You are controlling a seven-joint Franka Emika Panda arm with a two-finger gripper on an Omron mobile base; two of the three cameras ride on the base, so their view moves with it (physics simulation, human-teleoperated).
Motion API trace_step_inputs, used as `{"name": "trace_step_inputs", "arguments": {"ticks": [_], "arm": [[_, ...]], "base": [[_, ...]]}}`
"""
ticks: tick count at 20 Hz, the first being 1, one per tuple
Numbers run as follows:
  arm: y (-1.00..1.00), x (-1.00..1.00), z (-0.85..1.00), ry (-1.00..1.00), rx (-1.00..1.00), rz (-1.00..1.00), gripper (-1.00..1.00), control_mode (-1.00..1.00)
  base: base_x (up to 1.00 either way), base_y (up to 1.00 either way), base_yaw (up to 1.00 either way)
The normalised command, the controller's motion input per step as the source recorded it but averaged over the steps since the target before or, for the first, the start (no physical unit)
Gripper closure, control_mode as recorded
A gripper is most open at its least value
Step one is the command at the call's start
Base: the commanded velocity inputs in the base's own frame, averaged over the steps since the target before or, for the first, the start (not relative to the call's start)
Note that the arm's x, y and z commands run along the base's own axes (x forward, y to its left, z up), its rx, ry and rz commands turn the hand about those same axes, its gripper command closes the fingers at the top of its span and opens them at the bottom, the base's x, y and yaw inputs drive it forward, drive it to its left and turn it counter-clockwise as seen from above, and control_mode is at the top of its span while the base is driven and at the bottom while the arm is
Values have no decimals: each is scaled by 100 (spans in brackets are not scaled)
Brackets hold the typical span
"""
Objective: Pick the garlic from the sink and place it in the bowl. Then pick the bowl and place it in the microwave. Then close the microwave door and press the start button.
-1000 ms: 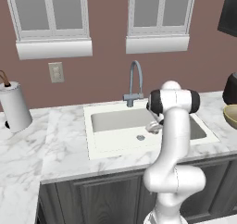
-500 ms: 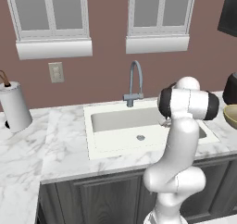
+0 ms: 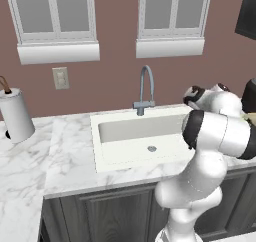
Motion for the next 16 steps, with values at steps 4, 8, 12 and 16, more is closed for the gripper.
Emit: {"name": "trace_step_inputs", "arguments": {"ticks": [4,8,12,16], "arm": [[-24,-75,100,0,-20,0,100,-100],[-36,-59,100,0,-20,-6,100,-100],[-68,-51,100,0,-9,-11,100,-100],[-90,-44,59,0,-13,-18,100,-100]], "base": [[0,0,0],[0,0,0],[0,0,0],[0,0,0]]}}
